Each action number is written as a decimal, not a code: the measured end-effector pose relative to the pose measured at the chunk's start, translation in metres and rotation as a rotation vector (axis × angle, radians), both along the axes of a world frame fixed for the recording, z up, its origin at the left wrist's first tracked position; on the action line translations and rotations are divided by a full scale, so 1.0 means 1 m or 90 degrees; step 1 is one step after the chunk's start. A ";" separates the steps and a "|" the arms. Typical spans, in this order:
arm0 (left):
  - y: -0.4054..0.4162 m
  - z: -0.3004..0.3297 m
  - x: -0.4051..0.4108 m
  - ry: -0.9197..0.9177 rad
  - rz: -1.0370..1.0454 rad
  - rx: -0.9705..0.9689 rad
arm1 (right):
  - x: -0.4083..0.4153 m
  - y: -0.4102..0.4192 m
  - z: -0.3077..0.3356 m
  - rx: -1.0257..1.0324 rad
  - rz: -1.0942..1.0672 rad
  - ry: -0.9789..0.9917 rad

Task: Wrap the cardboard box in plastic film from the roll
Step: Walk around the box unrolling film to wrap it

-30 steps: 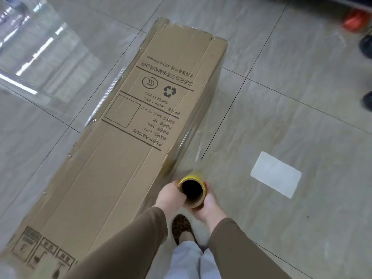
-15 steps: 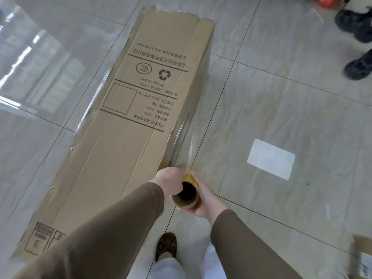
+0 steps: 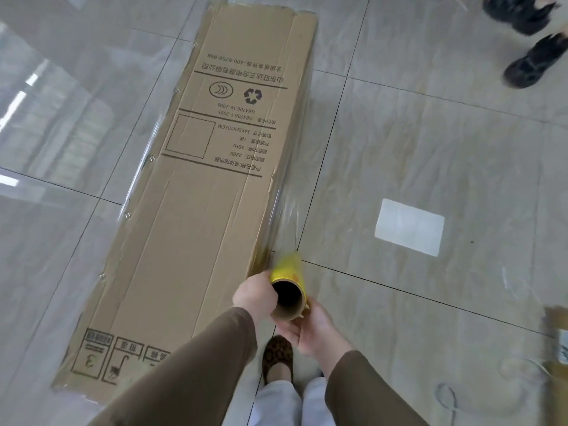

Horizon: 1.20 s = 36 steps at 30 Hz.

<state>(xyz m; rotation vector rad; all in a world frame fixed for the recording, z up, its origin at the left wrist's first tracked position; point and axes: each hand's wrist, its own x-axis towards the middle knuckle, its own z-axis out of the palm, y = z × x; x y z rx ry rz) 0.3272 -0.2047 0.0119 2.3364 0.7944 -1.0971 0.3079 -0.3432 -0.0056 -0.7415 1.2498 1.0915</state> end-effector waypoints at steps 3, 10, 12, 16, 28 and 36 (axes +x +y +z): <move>0.003 0.003 -0.008 -0.008 -0.169 0.087 | -0.011 -0.003 -0.001 -0.042 0.062 -0.032; -0.003 0.016 -0.034 -0.087 -0.243 0.109 | -0.011 0.010 0.011 0.025 0.131 -0.057; -0.006 0.020 -0.046 -0.104 -0.164 0.067 | -0.020 0.008 0.012 0.004 0.085 -0.034; -0.011 0.020 -0.085 -0.059 0.009 0.005 | -0.051 0.008 0.014 0.017 -0.071 0.042; -0.013 0.022 -0.122 0.022 -0.373 0.133 | -0.133 -0.009 0.000 -0.024 0.073 -0.035; -0.002 0.018 -0.148 -0.064 -0.266 0.015 | -0.154 0.011 0.008 -0.056 0.051 -0.044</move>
